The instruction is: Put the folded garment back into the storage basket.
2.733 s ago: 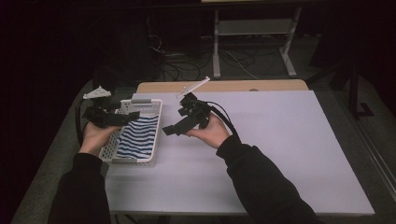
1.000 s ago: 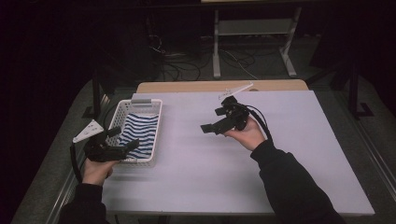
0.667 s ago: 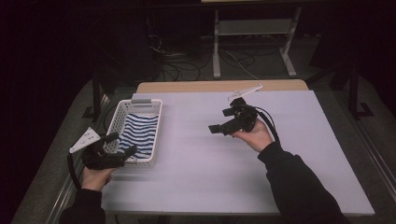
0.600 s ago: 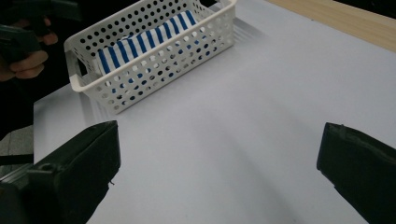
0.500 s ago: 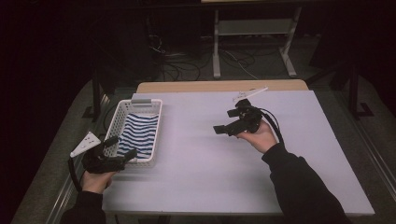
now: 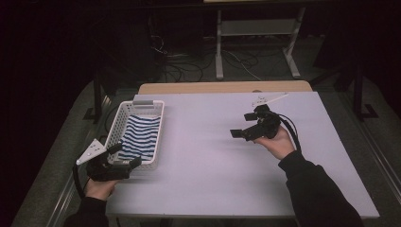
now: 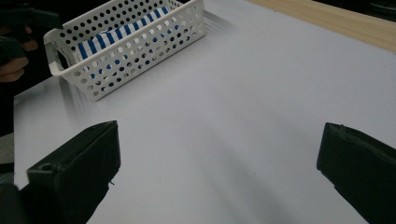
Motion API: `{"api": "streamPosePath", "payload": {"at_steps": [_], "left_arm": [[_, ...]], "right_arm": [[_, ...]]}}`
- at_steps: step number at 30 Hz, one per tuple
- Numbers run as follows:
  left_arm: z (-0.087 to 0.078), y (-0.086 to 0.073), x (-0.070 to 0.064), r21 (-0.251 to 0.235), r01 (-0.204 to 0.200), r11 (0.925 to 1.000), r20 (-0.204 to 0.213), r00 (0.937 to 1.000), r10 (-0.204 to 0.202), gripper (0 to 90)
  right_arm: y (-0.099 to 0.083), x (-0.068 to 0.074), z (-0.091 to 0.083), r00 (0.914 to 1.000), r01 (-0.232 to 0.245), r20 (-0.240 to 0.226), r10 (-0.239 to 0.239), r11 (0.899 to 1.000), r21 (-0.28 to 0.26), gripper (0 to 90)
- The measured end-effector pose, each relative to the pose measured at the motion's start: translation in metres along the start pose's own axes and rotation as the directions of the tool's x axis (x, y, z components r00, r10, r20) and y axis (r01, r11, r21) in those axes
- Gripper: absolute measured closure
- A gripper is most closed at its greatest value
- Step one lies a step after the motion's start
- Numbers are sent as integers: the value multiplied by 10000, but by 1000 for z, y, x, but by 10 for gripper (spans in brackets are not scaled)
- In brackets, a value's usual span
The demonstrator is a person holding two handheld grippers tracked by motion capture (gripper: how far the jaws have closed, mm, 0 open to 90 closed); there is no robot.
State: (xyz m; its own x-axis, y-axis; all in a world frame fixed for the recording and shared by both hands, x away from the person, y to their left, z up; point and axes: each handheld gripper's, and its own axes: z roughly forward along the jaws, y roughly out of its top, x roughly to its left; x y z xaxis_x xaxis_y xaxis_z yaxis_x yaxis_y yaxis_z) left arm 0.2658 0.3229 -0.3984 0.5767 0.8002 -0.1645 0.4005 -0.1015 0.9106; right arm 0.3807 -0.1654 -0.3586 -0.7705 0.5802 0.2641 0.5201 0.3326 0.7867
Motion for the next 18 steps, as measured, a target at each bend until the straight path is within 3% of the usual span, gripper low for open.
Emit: {"api": "streamPosePath", "payload": {"at_steps": [18], "left_arm": [[0, -4, -2, 79, -110, 9999, -76, 9999, 111, 0]], "right_arm": [[-23, -10, -35, 9986, -92, 515, 105, 9996, -261, 0]]}}
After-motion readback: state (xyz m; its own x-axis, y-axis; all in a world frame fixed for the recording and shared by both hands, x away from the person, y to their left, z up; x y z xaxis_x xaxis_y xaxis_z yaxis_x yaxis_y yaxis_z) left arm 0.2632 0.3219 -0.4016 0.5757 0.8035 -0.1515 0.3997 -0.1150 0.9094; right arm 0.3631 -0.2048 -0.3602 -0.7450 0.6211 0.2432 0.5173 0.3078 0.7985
